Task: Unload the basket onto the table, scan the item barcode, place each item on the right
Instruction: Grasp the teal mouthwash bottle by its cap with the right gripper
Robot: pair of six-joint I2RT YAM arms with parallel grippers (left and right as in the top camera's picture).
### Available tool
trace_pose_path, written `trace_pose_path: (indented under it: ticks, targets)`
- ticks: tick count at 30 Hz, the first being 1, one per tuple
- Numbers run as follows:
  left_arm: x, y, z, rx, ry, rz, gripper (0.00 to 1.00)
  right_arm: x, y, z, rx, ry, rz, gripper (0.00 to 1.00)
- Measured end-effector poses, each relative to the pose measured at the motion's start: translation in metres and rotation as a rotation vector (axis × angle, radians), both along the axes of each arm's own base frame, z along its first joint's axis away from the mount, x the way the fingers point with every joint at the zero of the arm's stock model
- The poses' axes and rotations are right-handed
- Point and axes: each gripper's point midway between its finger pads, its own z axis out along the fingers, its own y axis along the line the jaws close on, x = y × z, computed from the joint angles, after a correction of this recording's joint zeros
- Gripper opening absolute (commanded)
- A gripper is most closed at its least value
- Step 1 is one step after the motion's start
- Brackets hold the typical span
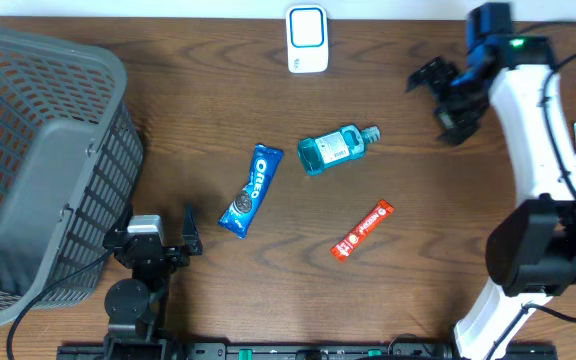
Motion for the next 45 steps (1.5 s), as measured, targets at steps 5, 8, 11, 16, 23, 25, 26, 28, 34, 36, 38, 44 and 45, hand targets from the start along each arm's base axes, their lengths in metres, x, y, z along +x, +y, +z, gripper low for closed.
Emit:
trace_pose_path:
  ticks: [5,8,11,16,23,25,26,28,34,36,38,44,45]
  targets:
    - [0.000,0.000,0.000,0.000,0.000,0.000,0.98,0.000,0.041,-0.044,0.058,0.041,-0.112,0.97]
    - [0.000,0.000,0.000,0.000,0.000,0.000,0.98,0.002,0.059,-0.065,0.065,0.029,-0.148,0.95]
    - [0.000,0.000,0.000,0.000,0.000,0.000,0.98,0.009,0.068,-0.078,0.055,-0.010,-0.171,0.89]
    - [0.000,0.000,0.000,0.000,0.000,0.000,0.98,0.023,0.068,-0.079,0.017,-0.081,-0.207,0.82]
    - [0.000,0.000,0.000,0.000,0.000,0.000,0.98,0.027,0.071,-0.078,-0.043,-0.123,-0.212,0.80]
    - [0.000,0.000,0.000,0.000,0.000,0.000,0.98,0.027,0.074,-0.078,-0.053,-0.129,-0.206,0.79]
    - [0.000,0.000,0.000,0.000,0.000,0.000,0.98,0.027,0.076,-0.079,-0.056,-0.134,-0.201,0.80]
    - [0.000,0.000,0.000,0.000,0.000,0.000,0.98,0.028,0.080,-0.082,-0.059,-0.138,-0.196,0.79]
    - [0.000,0.000,0.000,0.000,0.000,0.000,0.98,0.032,0.082,-0.114,-0.071,-0.098,-0.194,0.76]
    - [0.000,0.000,0.000,0.000,0.000,0.000,0.98,0.032,0.082,-0.128,-0.077,-0.081,-0.194,0.74]
    - [0.000,0.000,0.000,0.000,0.000,0.000,0.98,0.032,0.082,-0.136,-0.080,-0.070,-0.196,0.66]
    - [0.000,0.000,0.000,0.000,0.000,0.000,0.98,0.035,0.082,-0.139,-0.086,-0.086,-0.172,0.42]
    - [0.000,0.000,0.000,0.000,0.000,0.000,0.98,0.036,0.082,-0.139,-0.091,-0.090,-0.158,0.38]
